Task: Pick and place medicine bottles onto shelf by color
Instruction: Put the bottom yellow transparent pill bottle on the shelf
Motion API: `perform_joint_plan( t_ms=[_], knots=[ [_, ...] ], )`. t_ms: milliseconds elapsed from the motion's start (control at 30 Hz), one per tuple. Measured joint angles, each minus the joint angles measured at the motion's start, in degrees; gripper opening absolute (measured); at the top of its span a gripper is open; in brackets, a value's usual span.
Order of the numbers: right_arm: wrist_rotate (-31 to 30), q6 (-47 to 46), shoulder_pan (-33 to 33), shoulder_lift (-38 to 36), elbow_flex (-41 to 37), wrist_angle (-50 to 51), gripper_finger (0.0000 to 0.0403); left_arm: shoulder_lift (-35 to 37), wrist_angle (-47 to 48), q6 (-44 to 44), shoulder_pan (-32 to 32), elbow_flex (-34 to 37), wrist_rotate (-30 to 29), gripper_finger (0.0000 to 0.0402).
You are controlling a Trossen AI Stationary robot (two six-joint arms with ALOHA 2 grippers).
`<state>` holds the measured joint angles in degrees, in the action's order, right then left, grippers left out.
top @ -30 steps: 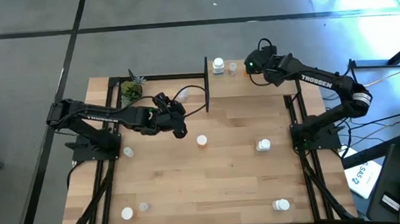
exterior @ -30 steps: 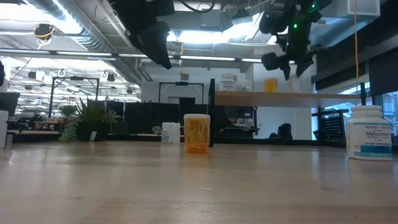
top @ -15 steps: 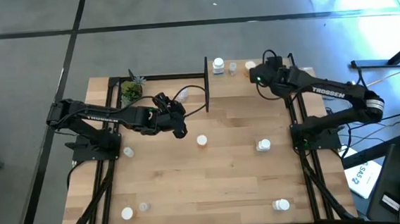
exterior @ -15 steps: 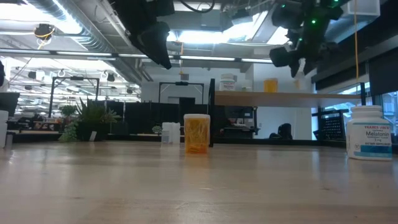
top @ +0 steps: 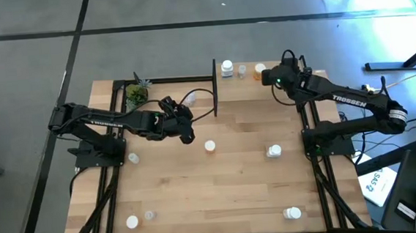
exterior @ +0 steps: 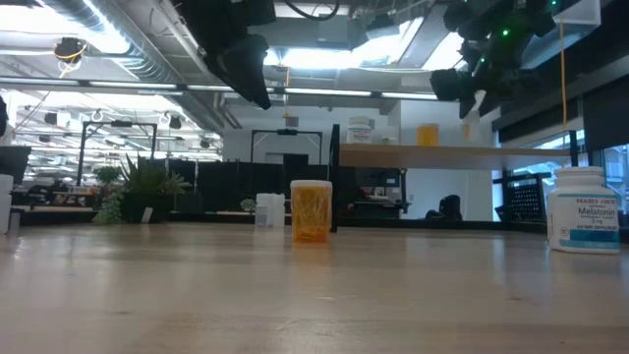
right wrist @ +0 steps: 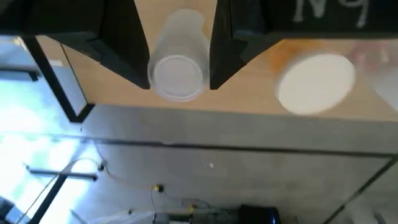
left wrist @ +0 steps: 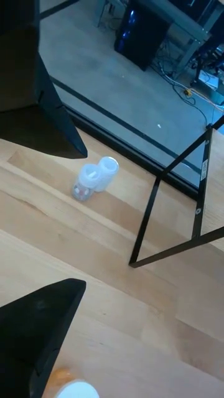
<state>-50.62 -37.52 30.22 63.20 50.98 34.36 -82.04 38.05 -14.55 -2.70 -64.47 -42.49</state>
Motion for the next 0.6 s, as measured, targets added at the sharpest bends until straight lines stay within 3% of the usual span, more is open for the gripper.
perform_joint_plan(
  t_ms=[600],
  knots=[
    [2.99, 0.88, 3.58, 0.02, 0.0, 2.42, 0.0147, 0.0, -0.01, 0.0, 0.0, 0.0, 0.02, 0.0327]
  ],
)
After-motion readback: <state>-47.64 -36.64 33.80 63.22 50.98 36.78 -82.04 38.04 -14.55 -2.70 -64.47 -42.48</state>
